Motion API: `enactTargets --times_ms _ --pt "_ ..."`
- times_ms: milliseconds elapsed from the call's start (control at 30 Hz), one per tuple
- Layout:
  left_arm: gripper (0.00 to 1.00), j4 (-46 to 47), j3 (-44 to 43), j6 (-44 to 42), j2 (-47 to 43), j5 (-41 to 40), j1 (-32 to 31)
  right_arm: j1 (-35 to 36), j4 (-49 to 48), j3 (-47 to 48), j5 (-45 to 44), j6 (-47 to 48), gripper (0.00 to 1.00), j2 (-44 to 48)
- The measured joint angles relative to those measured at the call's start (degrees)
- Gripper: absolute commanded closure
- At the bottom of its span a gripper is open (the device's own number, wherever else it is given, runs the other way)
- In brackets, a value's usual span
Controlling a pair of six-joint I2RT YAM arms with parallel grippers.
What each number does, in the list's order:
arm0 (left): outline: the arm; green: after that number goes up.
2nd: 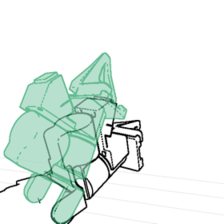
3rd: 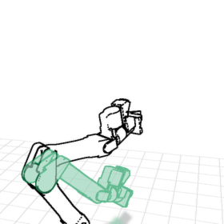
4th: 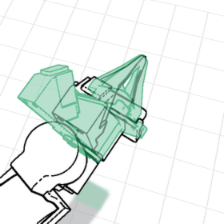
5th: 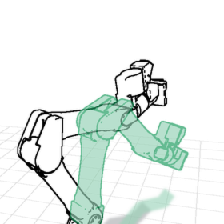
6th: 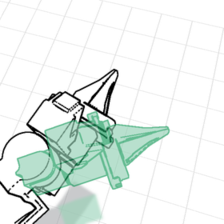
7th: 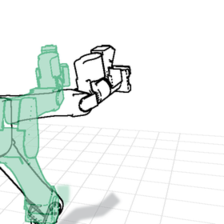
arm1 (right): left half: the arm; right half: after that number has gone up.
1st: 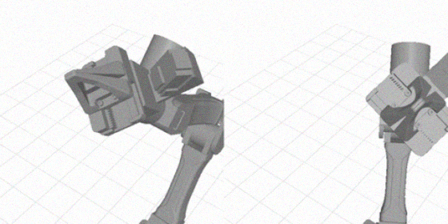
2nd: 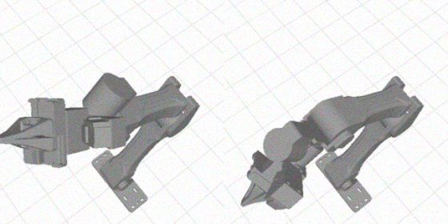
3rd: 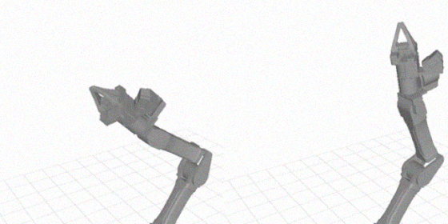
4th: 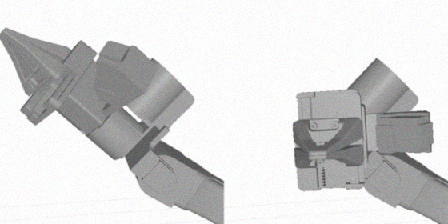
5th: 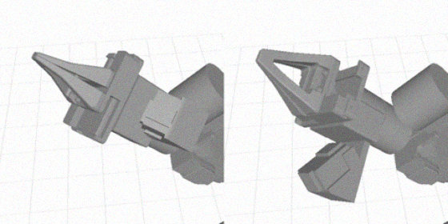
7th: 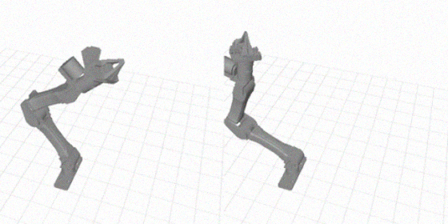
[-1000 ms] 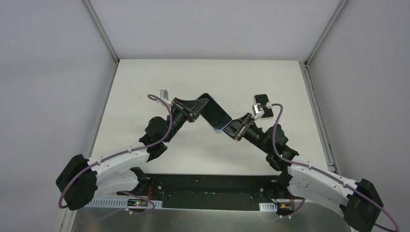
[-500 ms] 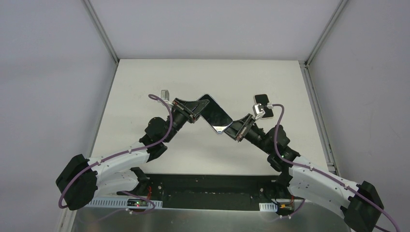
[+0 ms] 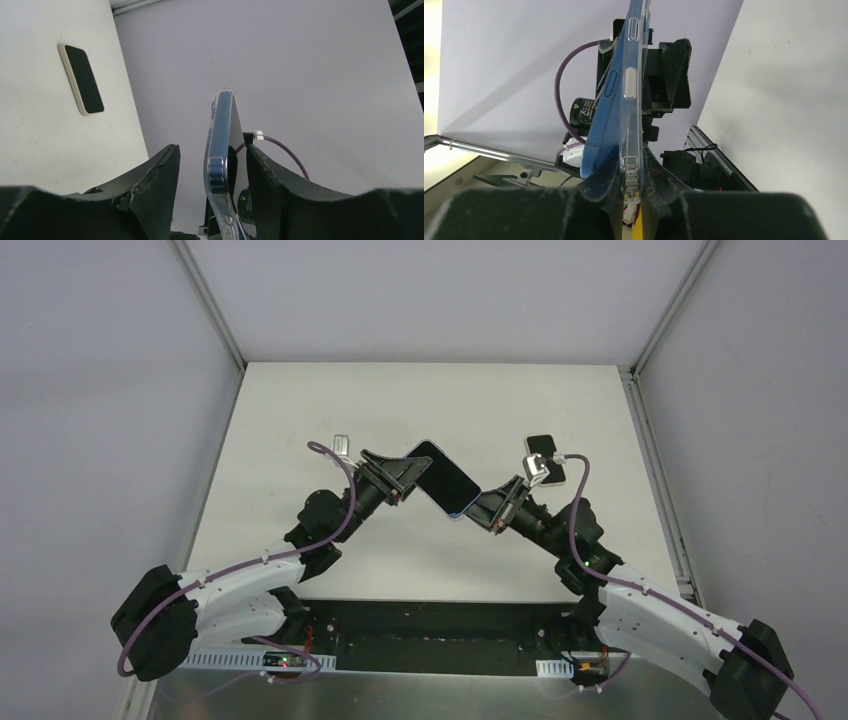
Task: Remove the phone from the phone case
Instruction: Remove the phone case from the phone.
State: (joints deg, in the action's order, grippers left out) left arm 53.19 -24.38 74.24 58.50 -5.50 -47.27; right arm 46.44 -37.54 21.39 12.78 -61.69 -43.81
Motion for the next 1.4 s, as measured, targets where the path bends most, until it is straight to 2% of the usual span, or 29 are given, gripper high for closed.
enactTargets --times_ms 233,433,633,700,767,800,833,1000,1267,1400 --pt "0.34 -1.64 2.14 -2.12 -4.11 -0.83 0.52 -2.38 0.59 -1.22 0.24 -0.72 1.0 1.92" --pt "0.32 -4.87 3.58 -5.35 -8.5 -3.15 2.08 -4.24 1.9 -1.51 1.05 -0.9 1.0 4.33" --pt "0.28 -21.22 1.53 -12.55 -14.43 -6.51 3.82 -7.48 5.62 -1.6 2.56 -1.09 1.0 8.15" --pt "0.19 -28.39 -0.44 -15.52 -15.87 -8.31 3.89 -8.76 7.67 -1.6 3.26 -1.03 1.0 9.64" --pt "0.19 -36.7 -3.85 -18.4 -16.31 -10.36 3.89 -9.9 10.29 -1.6 3.85 -0.81 1.0 11.3" --pt "0.14 -43.54 -7.3 -20.65 -16.04 -12.24 3.89 -10.45 11.82 -1.6 4.22 -0.63 1.0 12.09" --pt "0.03 -48.11 -10.14 -22.64 -15.63 -13.64 3.89 -10.97 13.62 -1.57 4.5 -0.35 1.0 12.92" --pt "0.01 -65.96 -21.59 -32.79 -14.43 -19.02 3.89 -12.35 24.83 0.5 4.79 2.47 1.0 14.27" --pt "0.01 -77.29 -25.38 -42.45 -11.76 -17.2 3.72 -12.72 31.47 2.84 4.74 4.37 1.0 10.34" --pt "0.01 -81.68 -27.47 -44.78 -7.02 -18.69 0.39 -12.72 32.5 2.82 4.66 4.37 1.0 7.19"
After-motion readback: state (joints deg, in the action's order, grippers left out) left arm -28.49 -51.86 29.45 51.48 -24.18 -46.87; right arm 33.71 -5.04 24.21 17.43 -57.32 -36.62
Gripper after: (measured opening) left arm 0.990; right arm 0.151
